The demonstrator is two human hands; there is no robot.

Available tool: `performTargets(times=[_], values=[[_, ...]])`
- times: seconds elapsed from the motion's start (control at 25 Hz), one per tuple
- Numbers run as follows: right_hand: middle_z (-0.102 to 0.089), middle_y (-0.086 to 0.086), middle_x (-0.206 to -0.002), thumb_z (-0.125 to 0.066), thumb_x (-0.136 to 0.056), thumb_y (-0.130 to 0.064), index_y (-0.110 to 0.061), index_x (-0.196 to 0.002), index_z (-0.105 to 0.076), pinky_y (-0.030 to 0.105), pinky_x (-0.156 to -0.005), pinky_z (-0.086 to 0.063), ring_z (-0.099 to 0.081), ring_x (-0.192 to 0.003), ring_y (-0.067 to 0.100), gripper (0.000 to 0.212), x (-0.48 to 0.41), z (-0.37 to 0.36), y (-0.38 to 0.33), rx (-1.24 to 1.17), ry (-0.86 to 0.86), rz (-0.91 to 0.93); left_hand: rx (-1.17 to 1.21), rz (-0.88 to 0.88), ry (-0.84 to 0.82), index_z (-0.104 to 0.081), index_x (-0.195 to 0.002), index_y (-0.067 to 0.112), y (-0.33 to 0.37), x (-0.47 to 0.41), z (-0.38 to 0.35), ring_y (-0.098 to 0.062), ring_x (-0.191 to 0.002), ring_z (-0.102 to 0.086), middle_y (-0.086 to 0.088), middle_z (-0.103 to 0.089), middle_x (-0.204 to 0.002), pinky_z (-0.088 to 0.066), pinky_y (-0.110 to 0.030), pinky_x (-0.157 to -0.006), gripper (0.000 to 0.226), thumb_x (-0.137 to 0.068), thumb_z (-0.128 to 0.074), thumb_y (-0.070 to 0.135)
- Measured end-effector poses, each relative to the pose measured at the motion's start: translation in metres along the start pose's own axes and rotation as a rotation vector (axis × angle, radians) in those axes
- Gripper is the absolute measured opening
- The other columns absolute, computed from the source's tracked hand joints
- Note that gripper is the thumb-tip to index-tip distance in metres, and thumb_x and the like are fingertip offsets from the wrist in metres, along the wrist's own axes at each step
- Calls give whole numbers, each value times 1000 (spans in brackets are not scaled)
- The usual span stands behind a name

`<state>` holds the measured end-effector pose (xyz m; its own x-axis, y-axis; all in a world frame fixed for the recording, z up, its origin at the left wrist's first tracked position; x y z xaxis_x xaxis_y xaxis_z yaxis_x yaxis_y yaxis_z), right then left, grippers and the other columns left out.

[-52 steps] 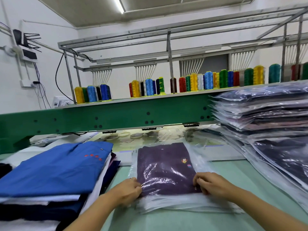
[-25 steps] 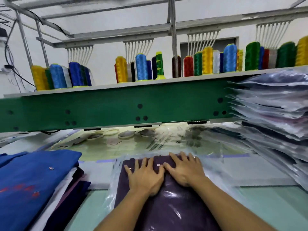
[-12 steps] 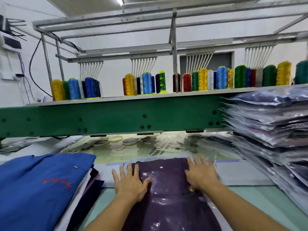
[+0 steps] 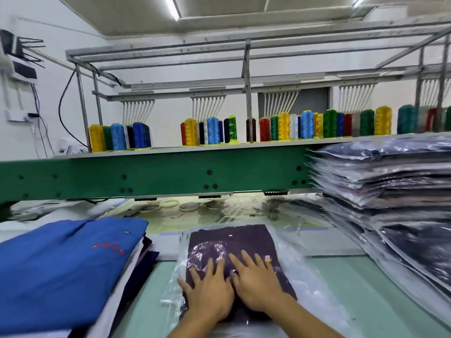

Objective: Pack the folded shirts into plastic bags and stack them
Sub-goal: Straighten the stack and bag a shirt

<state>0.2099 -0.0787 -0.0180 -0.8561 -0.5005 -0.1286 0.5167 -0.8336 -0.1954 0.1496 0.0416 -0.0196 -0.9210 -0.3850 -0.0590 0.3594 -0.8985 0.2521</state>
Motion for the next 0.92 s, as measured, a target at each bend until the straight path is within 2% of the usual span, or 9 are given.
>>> performTargets(times=[0.12,0.28,0.4,0.48,0.56,0.72,0.84,0.92], values=[[-6,-2,-169,-17,-99,-65,-48,-156,-11,50,-123,-1,-1,-154,33,60,23,-16,7,28,-1,-28,2,2,5,-10,-160,41,-10,19,-10,-34,-156,6,10,0,-170,7,-69,-116,61,-101,-17,58],[0,-2,-169,-1,-82,-84,-52,-155,-4,47,-124,4,8,-154,31,80,40,-17,29,44,19,-91,10,24,96,-23,-157,38,-20,27,-8,-37,-155,-2,4,-12,-169,2,-62,-121,73,-94,-19,74],[4,-1,-169,-2,-84,-82,-48,-157,-5,49,-123,4,9,-154,33,80,48,-12,50,40,13,-169,5,111,153,-33,-153,30,-32,31,-6,-37,-149,-23,-5,-29,-164,-18,-51,-122,83,-89,-23,81],[1,1,-169,-10,-93,-73,-41,-159,-9,51,-123,5,10,-154,32,73,51,-8,60,40,37,-220,-37,147,240,-40,-147,26,-41,34,-2,-31,-136,-42,-6,-47,-151,-33,-44,-113,86,-85,-29,85],[-8,6,-168,-15,-98,-65,-35,-159,-15,52,-123,1,6,-154,33,68,53,-5,64,63,91,-269,-29,157,341,-46,-138,25,-50,38,7,-27,-122,-54,-3,-61,-133,-41,-40,-102,81,-84,-38,85],[-34,8,-158,-33,-100,-52,-27,-148,-41,47,-122,-13,-12,-152,33,55,60,6,63,148,269,-312,195,145,435,-44,-137,23,-68,44,21,-28,-106,-65,-5,-72,-108,-50,-38,-92,66,-88,-59,64],[-45,-1,-150,-39,-99,-52,-31,-145,-45,40,-118,-25,-28,-144,26,51,62,12,54,62,375,-159,400,108,448,-47,-131,29,-72,46,26,-23,-90,-67,5,-70,-84,-53,-39,-82,50,-90,-65,52],[-43,-3,-152,-37,-97,-60,-35,-147,-42,40,-116,-29,-33,-141,23,56,63,11,40,-62,339,-28,645,121,384,-48,-126,33,-71,46,29,-20,-80,-68,3,-68,-82,-55,-37,-74,45,-89,-69,46]])
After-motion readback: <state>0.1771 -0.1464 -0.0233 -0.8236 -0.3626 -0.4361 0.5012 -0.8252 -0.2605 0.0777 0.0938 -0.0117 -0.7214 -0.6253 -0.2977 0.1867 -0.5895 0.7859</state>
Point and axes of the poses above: each hand's wrist, its own x-axis away from the middle knuckle, its own z-axis out of the back of the hand, y = z × x, the point moved 1 cm from there along -x, towards the middle knuckle
